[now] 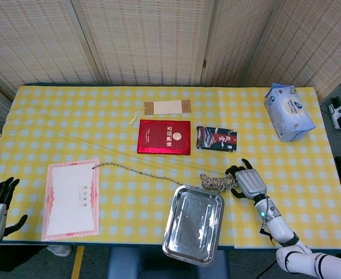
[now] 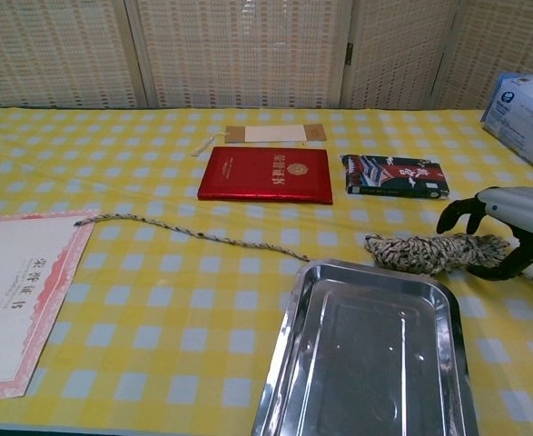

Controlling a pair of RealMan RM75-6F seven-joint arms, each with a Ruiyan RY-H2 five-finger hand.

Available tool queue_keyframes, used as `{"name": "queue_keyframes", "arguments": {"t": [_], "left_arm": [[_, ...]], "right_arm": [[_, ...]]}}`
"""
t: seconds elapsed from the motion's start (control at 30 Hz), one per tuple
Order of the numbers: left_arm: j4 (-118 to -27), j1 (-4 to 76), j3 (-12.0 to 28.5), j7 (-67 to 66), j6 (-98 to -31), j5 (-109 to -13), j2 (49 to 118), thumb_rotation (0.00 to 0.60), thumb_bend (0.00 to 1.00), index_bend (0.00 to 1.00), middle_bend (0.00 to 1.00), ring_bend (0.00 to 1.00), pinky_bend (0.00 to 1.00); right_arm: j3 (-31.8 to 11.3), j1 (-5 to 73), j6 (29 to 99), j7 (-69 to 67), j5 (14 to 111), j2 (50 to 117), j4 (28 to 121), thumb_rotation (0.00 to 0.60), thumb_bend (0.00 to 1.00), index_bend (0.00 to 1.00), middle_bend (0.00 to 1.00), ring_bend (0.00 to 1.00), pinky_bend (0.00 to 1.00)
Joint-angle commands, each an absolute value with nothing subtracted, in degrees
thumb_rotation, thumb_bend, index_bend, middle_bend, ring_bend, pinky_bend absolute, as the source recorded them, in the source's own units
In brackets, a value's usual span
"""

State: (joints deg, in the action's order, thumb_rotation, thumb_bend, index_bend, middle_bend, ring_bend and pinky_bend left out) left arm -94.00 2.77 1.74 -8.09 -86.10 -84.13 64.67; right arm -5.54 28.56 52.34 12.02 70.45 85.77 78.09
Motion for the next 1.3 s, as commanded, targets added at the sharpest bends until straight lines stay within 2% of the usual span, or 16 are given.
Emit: {"name": "queue_keyframes", "arguments": {"t": [0.03, 0.27, 0.4, 0.53, 0.77, 0.97, 1.13, 1.3], "left_arm": [[-94.0, 2.8, 1.7, -8.1, -86.1, -84.1, 64.7, 0.6, 0.28, 0.11, 0.09, 0.12, 0.0], [-93.6, 2.7, 1.7, -7.9, -86.0, -84.0, 64.7, 0.6, 0.28, 0.11, 0.09, 0.12, 0.0], [-93.6, 3.1, 1.9, -8.1, -85.7, -84.3, 64.6, 0.6, 0.28, 0.11, 0.09, 0.12, 0.0], [-94.0, 3.6, 2.2, -8.6, -85.7, -84.8, 64.3, 0.6, 0.28, 0.11, 0.09, 0.12, 0.0], [-94.8, 4.8, 2.5, -9.0, -84.8, -85.7, 63.8, 0.6, 0.28, 0.11, 0.09, 0.12, 0.0], [-95.0, 7.5, 3.6, -8.8, -82.3, -86.1, 62.8, 0.6, 0.28, 0.12, 0.09, 0.12, 0.0], [-94.3, 11.2, 5.2, -7.7, -79.4, -87.4, 63.0, 0.6, 0.28, 0.18, 0.14, 0.17, 0.01], [-93.4, 16.3, 6.9, -6.9, -74.1, -87.4, 63.9, 0.6, 0.29, 0.27, 0.22, 0.24, 0.09]], "right_arm": [[-5.5, 28.8, 52.3, 12.1, 70.4, 86.0, 78.0, 0.6, 0.39, 0.34, 0.29, 0.32, 0.08], [-5.3, 29.2, 52.7, 12.7, 70.4, 87.0, 77.5, 0.6, 0.42, 0.41, 0.35, 0.38, 0.19], [-5.3, 29.3, 53.5, 12.9, 70.7, 87.9, 76.5, 0.6, 0.46, 0.49, 0.41, 0.46, 0.31], [-5.5, 29.2, 54.5, 12.4, 71.2, 88.3, 75.9, 0.6, 0.5, 0.55, 0.47, 0.53, 0.39], [-5.6, 29.0, 56.1, 11.1, 72.3, 88.6, 75.3, 0.6, 0.52, 0.6, 0.56, 0.62, 0.41], [-6.6, 29.3, 57.5, 9.2, 73.9, 86.7, 76.9, 0.6, 0.52, 0.6, 0.57, 0.62, 0.41], [-7.7, 30.0, 58.5, 11.2, 74.3, 84.5, 80.1, 0.6, 0.52, 0.6, 0.57, 0.62, 0.41], [-9.2, 30.9, 59.1, 14.1, 73.2, 82.8, 83.7, 0.6, 0.52, 0.61, 0.57, 0.62, 0.41]]}}
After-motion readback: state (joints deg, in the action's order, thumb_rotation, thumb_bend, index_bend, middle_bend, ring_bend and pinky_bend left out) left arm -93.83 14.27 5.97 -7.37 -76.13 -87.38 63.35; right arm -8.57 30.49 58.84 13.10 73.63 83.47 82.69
